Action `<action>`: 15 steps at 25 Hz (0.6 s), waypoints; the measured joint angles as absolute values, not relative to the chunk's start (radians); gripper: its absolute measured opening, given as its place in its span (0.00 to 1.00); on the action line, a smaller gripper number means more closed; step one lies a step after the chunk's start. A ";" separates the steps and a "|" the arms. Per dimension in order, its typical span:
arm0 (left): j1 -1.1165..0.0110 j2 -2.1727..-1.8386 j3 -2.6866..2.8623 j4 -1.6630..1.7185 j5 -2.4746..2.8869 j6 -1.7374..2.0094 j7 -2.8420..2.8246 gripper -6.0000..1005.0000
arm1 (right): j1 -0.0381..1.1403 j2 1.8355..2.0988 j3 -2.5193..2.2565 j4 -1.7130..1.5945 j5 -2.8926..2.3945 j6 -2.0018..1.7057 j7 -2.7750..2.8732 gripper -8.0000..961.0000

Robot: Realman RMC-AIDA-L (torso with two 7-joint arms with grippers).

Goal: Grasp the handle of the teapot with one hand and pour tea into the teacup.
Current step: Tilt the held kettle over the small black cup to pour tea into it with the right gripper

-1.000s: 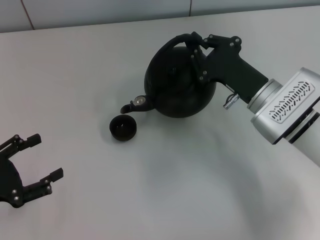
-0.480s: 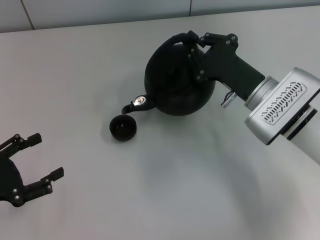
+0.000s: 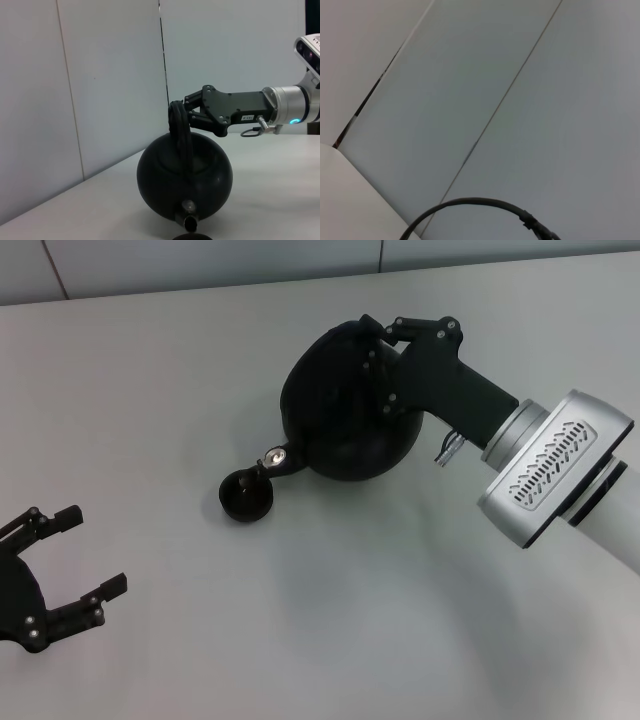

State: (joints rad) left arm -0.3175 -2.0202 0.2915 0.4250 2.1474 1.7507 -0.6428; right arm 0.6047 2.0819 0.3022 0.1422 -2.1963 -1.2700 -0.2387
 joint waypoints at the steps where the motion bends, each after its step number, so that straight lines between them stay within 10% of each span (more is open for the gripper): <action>1: -0.318 -2.020 0.292 0.425 2.147 1.751 -0.643 0.86 | 0.604 2.082 0.302 0.142 -2.197 -1.272 -0.239 0.10; 15: -0.319 -2.020 0.290 0.425 2.147 1.749 -0.643 0.86 | 0.600 2.083 0.302 0.144 -2.197 -1.282 -0.304 0.09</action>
